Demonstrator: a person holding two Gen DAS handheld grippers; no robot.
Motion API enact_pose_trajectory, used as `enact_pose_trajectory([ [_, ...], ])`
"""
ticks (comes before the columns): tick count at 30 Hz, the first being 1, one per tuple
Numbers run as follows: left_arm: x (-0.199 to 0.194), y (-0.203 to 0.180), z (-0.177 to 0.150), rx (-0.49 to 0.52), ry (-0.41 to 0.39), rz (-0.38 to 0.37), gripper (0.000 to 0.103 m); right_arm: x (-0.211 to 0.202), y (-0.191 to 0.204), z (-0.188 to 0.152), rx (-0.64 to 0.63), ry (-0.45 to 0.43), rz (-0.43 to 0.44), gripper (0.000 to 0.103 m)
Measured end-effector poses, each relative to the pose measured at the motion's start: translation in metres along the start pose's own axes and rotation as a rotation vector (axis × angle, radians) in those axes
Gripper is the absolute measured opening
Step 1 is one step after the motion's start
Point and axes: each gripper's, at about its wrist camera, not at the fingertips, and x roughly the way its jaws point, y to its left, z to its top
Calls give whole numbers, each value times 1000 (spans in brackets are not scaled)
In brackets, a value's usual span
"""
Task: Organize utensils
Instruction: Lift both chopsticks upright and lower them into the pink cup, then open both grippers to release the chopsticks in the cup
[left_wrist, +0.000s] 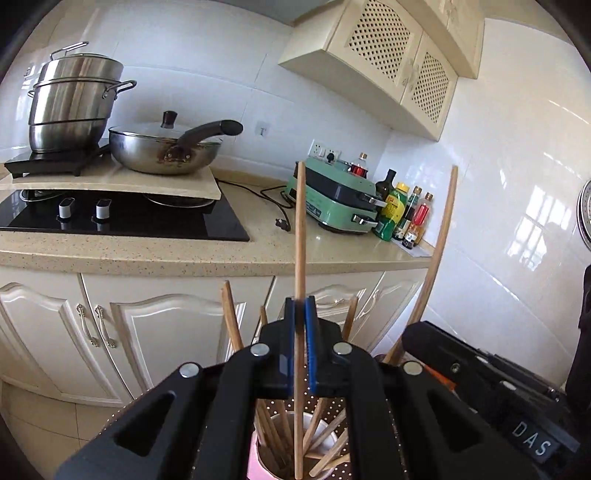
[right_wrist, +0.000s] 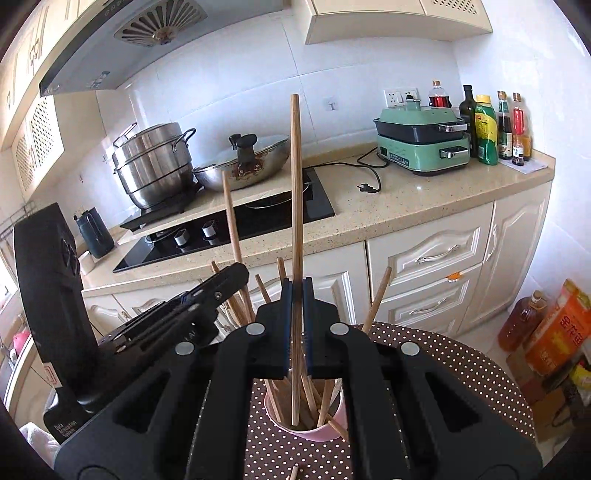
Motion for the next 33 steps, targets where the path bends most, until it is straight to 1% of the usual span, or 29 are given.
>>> enact_pose_trajectory([
  [4,1,3,-9,9,-3,-16,6,3,5,-7,-54,18,-9,6],
  [9,5,8,-13,-9,3,-19,5,4,3,-13,-57,22,-14,6],
  [12,5,7,-11,-10,-15,-24,5,4,2,-14,-60,23,-12,6],
  [16,7,2,-15,20,-6,-21,5,4,1,-18,-61,38,-9,6],
  [18,9,1,-21,31,15,-17,6,2,1,-21,-61,45,-11,6],
  [21,9,3,-28,20,44,-22,6,-1,1,-26,-60,53,-19,6],
  [26,10,0,-36,60,86,-27,6,-5,-2,-37,-33,62,-46,6],
  [28,9,0,-39,72,96,-17,6,-6,-4,-41,-21,63,-58,6],
  [33,9,-2,-45,80,128,-23,6,-10,-5,-46,-16,52,-80,6],
])
